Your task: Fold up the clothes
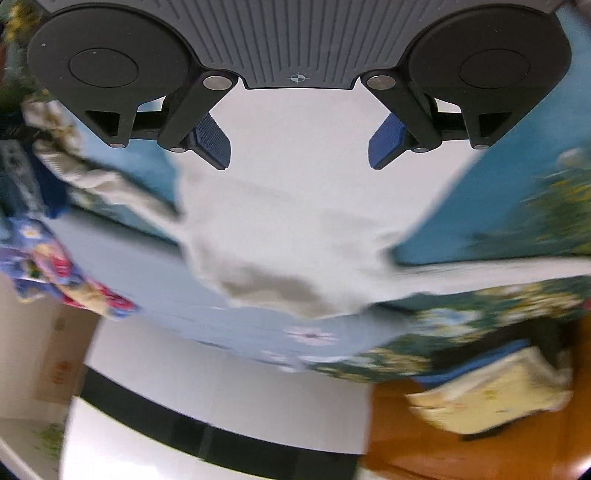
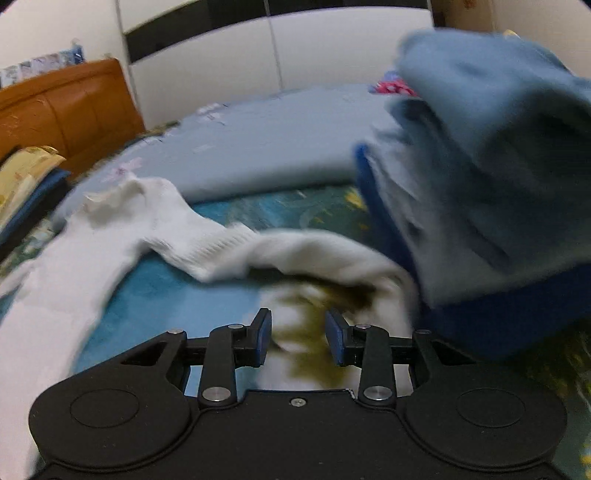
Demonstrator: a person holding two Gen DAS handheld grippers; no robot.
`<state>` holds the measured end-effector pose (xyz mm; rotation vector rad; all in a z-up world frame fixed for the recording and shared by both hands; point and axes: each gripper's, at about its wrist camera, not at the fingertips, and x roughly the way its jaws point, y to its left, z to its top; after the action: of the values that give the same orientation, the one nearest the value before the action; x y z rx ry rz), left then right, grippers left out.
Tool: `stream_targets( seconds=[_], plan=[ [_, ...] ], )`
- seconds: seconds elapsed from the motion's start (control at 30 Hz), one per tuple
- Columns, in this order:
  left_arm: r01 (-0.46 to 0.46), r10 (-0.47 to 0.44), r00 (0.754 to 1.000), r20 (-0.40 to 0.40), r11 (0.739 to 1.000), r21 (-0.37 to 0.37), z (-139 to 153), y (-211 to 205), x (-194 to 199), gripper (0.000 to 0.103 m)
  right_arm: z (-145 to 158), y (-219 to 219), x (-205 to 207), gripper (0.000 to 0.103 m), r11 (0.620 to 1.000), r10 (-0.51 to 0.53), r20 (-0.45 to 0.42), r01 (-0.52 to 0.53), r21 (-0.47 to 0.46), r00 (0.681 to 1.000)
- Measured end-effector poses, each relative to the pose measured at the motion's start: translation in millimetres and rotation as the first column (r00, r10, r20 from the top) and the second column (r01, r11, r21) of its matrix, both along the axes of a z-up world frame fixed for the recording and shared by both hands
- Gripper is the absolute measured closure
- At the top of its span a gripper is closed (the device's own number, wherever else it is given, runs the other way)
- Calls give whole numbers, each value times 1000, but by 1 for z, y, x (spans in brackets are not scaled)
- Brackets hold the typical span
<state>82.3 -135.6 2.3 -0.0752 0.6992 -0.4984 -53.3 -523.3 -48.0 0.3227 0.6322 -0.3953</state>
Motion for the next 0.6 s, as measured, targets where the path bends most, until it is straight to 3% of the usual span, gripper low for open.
stream_targets(
  seconds=[0.13,0.3,0.47,0.6],
  plan=[
    [120,-120,992,-36,993,-10,-12,-76,19,22,-3,-5,-25,68,1000,-25,28,25,-6,999],
    [187,-192,971,-143,981,-49,-39,-156,45,22,5,-8,-41,68,998,-35,50,38,-58,998],
    [124,-144,952,-269,988,-91,-69,-200,71,22,0,-15,-14,68,995,-24,15,25,-92,1000],
    [56,-89,954,-286,991,-124,-77,-212,89,22,-1,-14,8,72,985,10,-9,-11,-170,1000]
  ],
)
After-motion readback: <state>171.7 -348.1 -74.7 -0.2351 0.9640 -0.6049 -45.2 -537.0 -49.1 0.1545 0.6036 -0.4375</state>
